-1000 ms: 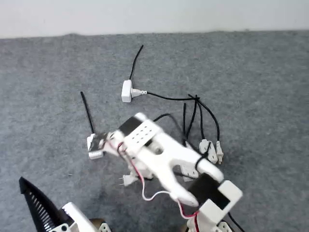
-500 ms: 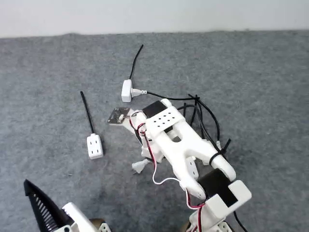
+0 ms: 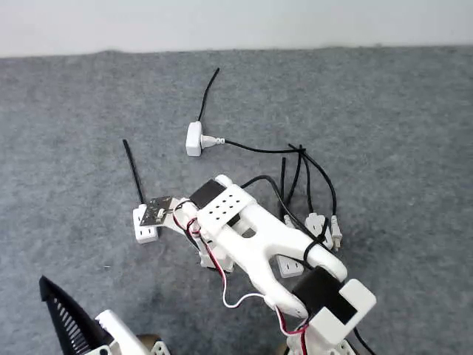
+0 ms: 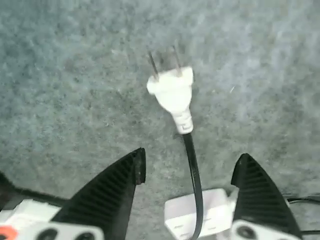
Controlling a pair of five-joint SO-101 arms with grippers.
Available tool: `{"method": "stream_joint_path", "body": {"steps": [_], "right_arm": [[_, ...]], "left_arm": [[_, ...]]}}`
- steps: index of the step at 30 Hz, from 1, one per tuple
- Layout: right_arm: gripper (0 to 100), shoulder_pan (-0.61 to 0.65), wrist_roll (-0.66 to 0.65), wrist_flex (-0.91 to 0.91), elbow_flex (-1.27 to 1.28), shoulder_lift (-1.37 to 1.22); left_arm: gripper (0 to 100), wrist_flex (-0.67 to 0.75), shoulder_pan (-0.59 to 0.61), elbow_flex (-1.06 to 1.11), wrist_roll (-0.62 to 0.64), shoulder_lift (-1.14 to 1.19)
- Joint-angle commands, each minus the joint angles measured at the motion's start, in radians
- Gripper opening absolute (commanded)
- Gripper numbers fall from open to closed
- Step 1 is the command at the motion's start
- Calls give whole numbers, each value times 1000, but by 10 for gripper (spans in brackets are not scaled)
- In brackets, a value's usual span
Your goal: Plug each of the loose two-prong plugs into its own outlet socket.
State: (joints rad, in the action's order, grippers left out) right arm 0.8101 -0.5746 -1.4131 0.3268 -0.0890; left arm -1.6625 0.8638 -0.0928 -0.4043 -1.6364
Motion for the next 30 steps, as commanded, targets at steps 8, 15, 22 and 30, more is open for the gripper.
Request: {"method": "stream_joint_path", "body": {"steps": [8, 15, 22, 30], "right_arm": [[190, 54, -178, 150, 92, 35], [195, 38, -203, 275, 110, 35], [191, 30, -206, 389, 186, 35], [191, 73, -196, 369, 227, 35]], "left_arm": [[273, -14, -2, -71, -12, -14], [273, -37, -2, -73, -12, -14], [273, -38, -2, -73, -12, -14], [273, -38, -2, -73, -12, -14]]}}
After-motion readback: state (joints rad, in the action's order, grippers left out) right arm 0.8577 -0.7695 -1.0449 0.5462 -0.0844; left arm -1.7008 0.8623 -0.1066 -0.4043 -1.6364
